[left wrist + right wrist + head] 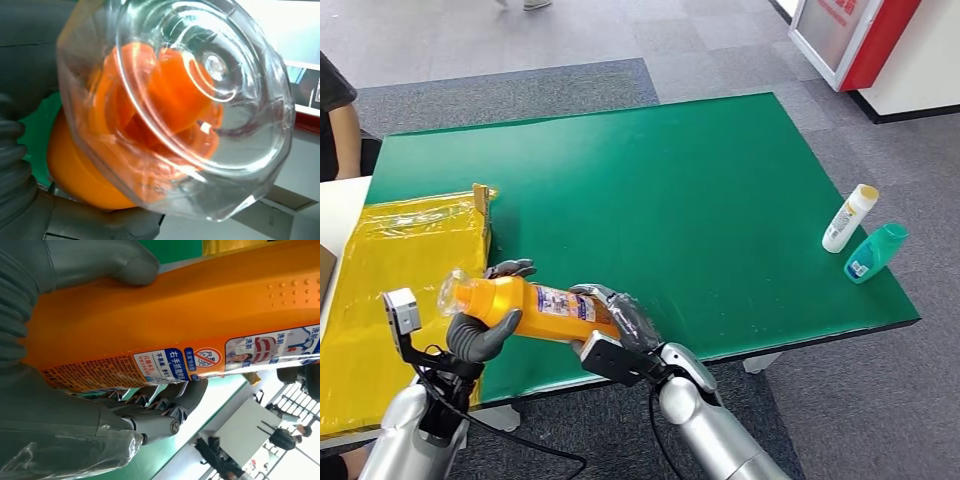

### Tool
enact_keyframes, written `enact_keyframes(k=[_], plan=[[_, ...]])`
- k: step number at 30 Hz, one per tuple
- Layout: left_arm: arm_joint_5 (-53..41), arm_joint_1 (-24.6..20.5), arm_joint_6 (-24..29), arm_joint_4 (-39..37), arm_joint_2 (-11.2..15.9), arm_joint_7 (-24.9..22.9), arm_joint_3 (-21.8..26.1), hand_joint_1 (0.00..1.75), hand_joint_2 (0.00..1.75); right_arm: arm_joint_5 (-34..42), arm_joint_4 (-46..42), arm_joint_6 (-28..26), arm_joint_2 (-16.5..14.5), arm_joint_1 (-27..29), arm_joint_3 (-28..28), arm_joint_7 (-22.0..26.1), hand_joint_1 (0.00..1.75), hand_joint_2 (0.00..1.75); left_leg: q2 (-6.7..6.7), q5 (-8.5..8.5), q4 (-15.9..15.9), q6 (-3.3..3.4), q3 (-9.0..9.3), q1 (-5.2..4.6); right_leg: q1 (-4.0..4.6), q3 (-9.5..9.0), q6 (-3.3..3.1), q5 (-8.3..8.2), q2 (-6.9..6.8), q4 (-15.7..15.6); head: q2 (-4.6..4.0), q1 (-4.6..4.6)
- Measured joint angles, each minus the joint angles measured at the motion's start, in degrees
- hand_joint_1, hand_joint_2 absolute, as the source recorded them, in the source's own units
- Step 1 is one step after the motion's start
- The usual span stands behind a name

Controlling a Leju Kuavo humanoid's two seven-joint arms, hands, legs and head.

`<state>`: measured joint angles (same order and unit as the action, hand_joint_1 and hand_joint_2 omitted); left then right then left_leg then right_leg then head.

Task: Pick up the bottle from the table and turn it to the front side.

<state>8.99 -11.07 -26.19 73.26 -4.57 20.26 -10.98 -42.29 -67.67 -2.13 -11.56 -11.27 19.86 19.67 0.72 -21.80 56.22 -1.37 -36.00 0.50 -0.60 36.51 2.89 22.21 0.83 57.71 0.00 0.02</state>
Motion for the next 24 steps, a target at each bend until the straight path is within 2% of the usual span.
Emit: enact_keyframes(k=[8,9,12,13,16,19,22,24], plan=[[0.29,0.22,-1.14,0.15,0.26,1.66,-0.35,1.75,1.75,-0.11,-0.04,-0.73,0.00,0.02,-0.32,0.55,1.75,1.75,0.00,0.00,0.00,0.00,0.00,0.00,0.00,0.00,0.00,0.00,0.00,0.01,0.00,-0.01],[0.45,0.28,-1.29,0.26,0.32,1.78,-0.36,1.75,1.75,-0.11,-0.13,-0.75,0.00,0.03,-0.32,0.62,1.59,1.75,0.00,0.00,0.00,0.00,0.00,0.00,0.00,0.00,0.00,0.00,0.00,0.01,0.00,-0.01],[0.95,0.55,-1.59,0.94,0.54,2.03,-0.37,1.75,1.75,0.02,-0.57,-0.78,0.00,0.15,-0.31,0.81,0.28,1.75,0.00,0.00,0.00,0.00,0.00,0.00,0.00,0.00,0.00,0.00,0.00,0.01,0.00,0.00],[0.97,0.73,-1.49,1.37,0.62,2.13,-0.36,1.75,1.75,0.29,-0.81,-0.77,-0.01,0.25,-0.30,0.95,0.00,1.75,0.00,0.00,0.00,0.00,-0.01,0.00,0.00,-0.01,0.00,0.00,0.00,0.01,0.00,0.00],[-1.09,1.92,0.52,3.81,1.31,2.78,-0.31,1.75,1.75,2.61,-1.92,-0.58,-0.06,0.51,-0.49,1.49,0.00,1.75,-0.01,0.00,0.00,0.00,-0.01,0.00,0.00,0.00,0.00,0.00,0.01,0.01,0.00,-0.01],[-7.12,3.61,4.64,8.45,3.18,2.16,0.55,1.75,1.75,6.55,-3.57,-0.20,-0.22,0.81,-1.86,1.73,0.00,1.75,-0.02,0.00,0.00,0.00,0.00,0.01,0.01,0.03,-0.01,0.01,0.01,0.01,0.00,0.00],[-15.85,3.62,8.64,13.51,6.32,-1.63,2.99,1.75,1.75,9.97,-5.31,0.29,-0.30,1.66,-4.68,2.00,0.00,1.75,-0.01,0.02,0.00,-0.03,0.00,0.02,0.03,0.07,-0.04,0.02,0.00,0.01,0.00,-0.02],[-21.67,2.06,9.48,16.01,8.82,-5.12,4.59,1.75,1.75,11.33,-6.28,0.95,-0.33,2.43,-6.80,2.19,0.00,1.75,-0.01,0.05,0.00,-0.07,0.00,0.04,0.05,0.08,-0.06,0.01,0.00,0.02,0.00,-0.02]])
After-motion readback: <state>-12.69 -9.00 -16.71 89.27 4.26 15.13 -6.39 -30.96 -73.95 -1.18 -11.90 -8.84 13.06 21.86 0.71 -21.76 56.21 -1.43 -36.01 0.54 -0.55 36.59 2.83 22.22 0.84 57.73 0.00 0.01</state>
